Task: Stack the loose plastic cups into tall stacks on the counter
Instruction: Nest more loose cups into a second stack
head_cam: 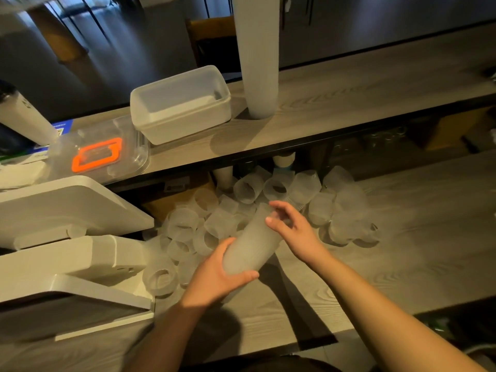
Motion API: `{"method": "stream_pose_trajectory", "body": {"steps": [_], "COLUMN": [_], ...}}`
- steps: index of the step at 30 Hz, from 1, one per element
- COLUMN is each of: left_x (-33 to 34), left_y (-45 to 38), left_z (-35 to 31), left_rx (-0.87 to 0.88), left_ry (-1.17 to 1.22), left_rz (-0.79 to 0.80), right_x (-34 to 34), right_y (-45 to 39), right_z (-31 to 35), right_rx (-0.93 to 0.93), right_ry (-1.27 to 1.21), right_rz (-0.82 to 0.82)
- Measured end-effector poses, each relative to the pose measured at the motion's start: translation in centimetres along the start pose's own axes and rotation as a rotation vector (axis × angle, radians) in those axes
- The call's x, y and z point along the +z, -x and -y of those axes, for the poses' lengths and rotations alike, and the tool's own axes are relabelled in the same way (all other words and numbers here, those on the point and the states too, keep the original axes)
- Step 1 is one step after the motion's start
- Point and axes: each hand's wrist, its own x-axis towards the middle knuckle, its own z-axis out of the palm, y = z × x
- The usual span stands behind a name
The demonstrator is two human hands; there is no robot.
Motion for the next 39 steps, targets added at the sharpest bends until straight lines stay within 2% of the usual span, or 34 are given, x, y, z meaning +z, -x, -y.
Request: {"method": "stream_pose_trajectory", "body": {"steps": [10, 12, 15, 17, 19, 22, 29, 35, 39], "left_x": [0.8, 0.9, 1.1, 1.2, 1.2, 1.2, 1.2, 1.0, 1.0], "left_y": [-1.4, -1.9, -2.6, -3.0, -3.4, -3.7, -4.0, -3.9, -3.4], "left_z": [-0.9, -1.0, -1.4, -1.5, -1.5, -1.5, -1.3, -1.3, -1.2], "left_rx": [-0.019, -0.044, -0.071, -0.076, -0.085, -0.097, -0.116, -0.122, -0.118], "left_ry": [0.036, 0.085, 0.152, 0.166, 0.178, 0.191, 0.238, 0.256, 0.229], "left_rz": [0.014, 0.031, 0.035, 0.037, 0.038, 0.038, 0.043, 0.008, 0.005], "right_x": [0.2, -0.6, -2.8, -4.6, -6.1, -7.4, -7.3, -7.5, -7.4], "right_y": [-0.1, -1.1, -3.2, -4.8, -6.3, -8.5, -11.1, -11.2, -9.7], "right_z": [-0.6, -1.0, -2.3, -3.2, -3.9, -4.0, -3.9, -4.1, -3.3], "right_rx": [0.071, 0.08, 0.096, 0.095, 0.094, 0.163, 0.301, 0.268, 0.152], "right_ry": [-0.018, -0.007, 0.065, 0.196, 0.384, 0.638, 0.804, 0.707, 0.399], "right_rz": [0.123, 0.022, -0.268, -0.42, -0.488, -0.443, -0.363, -0.423, -0.463]}}
